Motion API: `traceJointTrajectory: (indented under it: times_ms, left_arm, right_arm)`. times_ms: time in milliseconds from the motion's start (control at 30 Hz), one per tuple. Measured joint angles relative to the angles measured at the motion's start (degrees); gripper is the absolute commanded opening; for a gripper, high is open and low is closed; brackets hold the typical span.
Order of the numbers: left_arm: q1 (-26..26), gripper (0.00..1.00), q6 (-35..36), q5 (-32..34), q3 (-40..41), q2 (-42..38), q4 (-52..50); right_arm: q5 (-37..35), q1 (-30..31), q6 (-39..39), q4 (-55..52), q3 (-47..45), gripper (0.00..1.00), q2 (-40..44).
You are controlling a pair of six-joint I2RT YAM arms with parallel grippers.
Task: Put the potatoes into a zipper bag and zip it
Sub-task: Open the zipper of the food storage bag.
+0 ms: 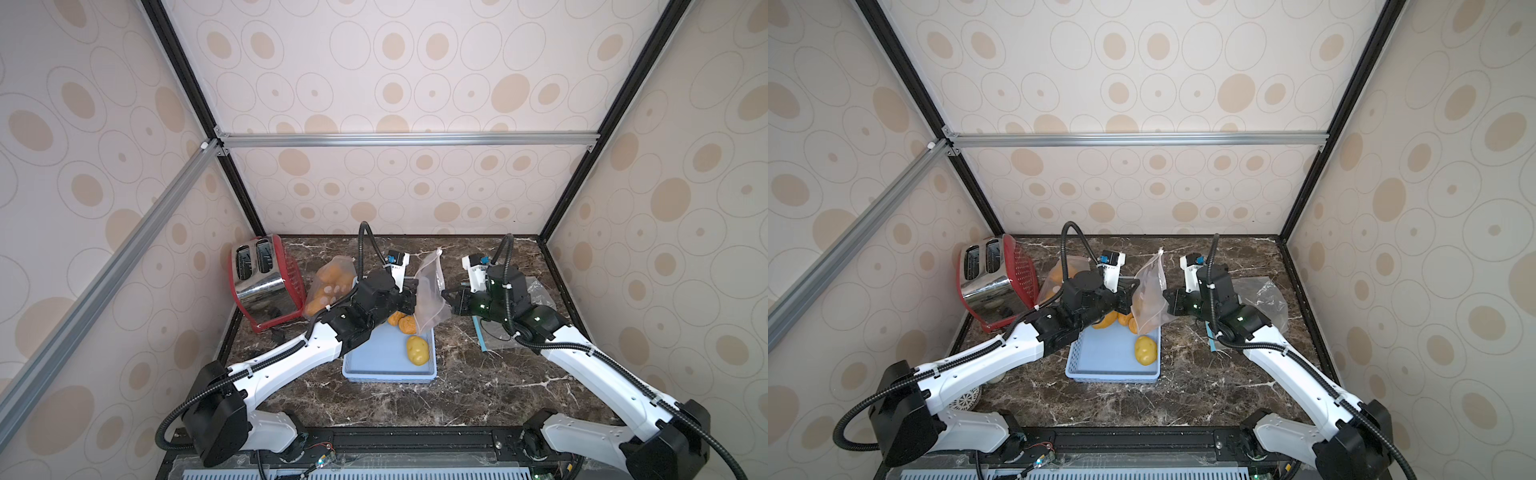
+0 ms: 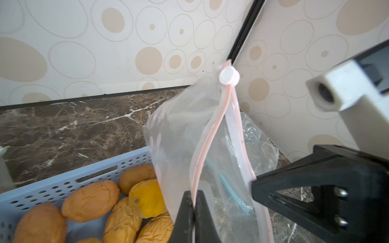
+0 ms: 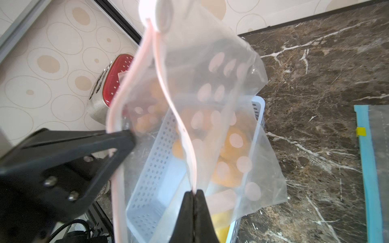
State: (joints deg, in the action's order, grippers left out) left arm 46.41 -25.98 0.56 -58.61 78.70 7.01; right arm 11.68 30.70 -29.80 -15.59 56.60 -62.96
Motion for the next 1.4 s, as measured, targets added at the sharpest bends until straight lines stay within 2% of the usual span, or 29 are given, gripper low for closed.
traceJointTrajectory:
  times_ms: [67,167,333,433,567,667,833,1033,1100,1233,1400]
  left_arm:
    - [0.0,0.44,-0.24,-1.46,-0.02,1.7,0.7]
    - [0.0,0.58,-1.03,-3.28,-0.7,3.91,0.9]
    - [0.0,0.68,-1.22,-7.76,-3.32,5.53,1.55]
    - [0.0,0.74,-1.64,-12.87,-3.65,5.4,4.68]
    - [0.0,0.75,-3.02,-21.64,-3.65,5.44,9.31]
    - [0.0,0.75,-3.45,-24.59,-3.54,5.44,11.08]
    - [0.0,0.75,-3.06,-21.03,-3.04,5.4,8.57]
    - [-0.33,0.74,-2.21,-13.73,1.18,4.35,3.37]
    - [-0.72,0.74,-2.23,-11.3,2.99,3.5,1.86]
    - [-2.21,0.74,-2.67,-6.58,7.1,1.01,-0.85]
    - [-3.43,0.75,-3.45,-3.13,12.66,-2.23,-2.51]
  right_arm:
    - [-2.05,0.04,1.25,-3.32,1.79,0.0,2.43]
    - [-6.82,0.04,3.74,-9.49,6.08,0.0,4.9]
    - [-14.12,0.04,7.17,-18.25,9.09,0.0,8.28]
    - [-17.9,0.04,8.48,-23.26,9.27,0.0,9.51]
    - [-21.68,0.04,9.99,-28.15,9.35,0.0,9.77]
    - [-24.15,0.04,10.64,-31.34,10.12,0.0,9.46]
    - [-30.84,0.04,11.28,-36.83,14.01,0.0,7.54]
    - [-44.52,0.04,12.11,-45.16,20.81,0.0,2.56]
    - [-46.99,0.04,12.15,-46.53,21.94,0.0,0.33]
    - [-44.17,0.66,12.33,-44.89,21.97,0.0,-6.84]
    - [-31.65,3.15,12.41,-36.44,17.9,0.0,-16.92]
